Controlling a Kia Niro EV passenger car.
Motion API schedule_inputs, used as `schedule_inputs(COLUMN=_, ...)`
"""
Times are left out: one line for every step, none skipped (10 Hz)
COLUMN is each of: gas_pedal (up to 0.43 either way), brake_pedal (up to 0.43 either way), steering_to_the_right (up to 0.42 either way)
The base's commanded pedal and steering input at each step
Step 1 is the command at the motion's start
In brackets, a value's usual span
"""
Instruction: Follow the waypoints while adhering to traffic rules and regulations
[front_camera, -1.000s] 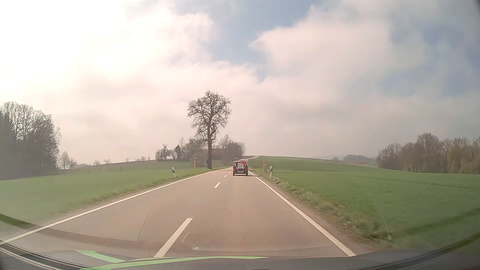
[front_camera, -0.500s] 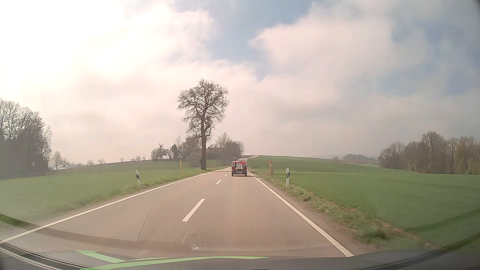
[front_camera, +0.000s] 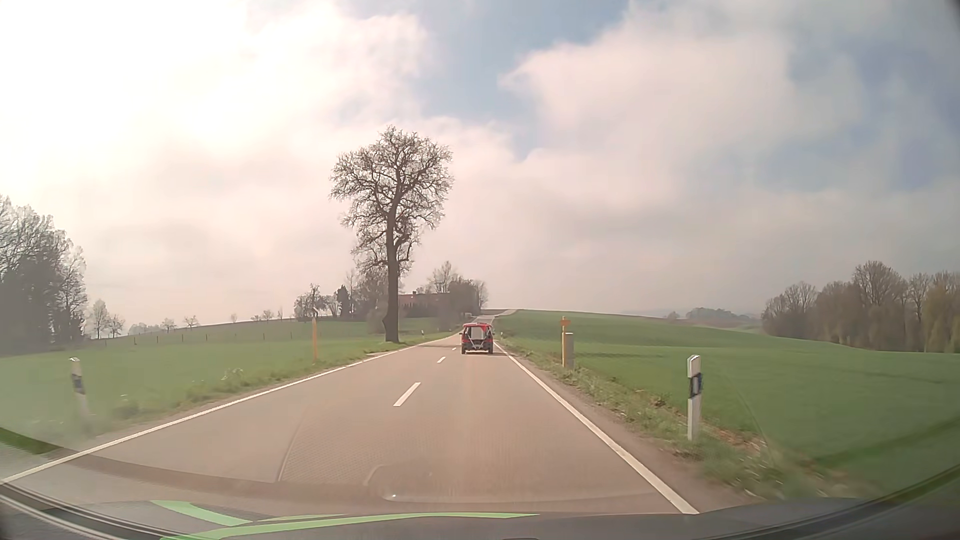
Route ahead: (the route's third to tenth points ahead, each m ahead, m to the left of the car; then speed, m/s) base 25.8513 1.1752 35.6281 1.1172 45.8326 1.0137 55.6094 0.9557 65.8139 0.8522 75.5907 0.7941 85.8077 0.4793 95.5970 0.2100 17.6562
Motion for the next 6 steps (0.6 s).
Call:
schedule_inputs(gas_pedal=0.098, brake_pedal=0.000, steering_to_the_right=-0.001)
schedule_inputs(gas_pedal=0.098, brake_pedal=0.000, steering_to_the_right=-0.001)
schedule_inputs(gas_pedal=0.098, brake_pedal=0.000, steering_to_the_right=-0.001)
schedule_inputs(gas_pedal=0.098, brake_pedal=0.000, steering_to_the_right=-0.002)
schedule_inputs(gas_pedal=0.098, brake_pedal=0.000, steering_to_the_right=-0.002)
schedule_inputs(gas_pedal=0.098, brake_pedal=0.000, steering_to_the_right=-0.002)
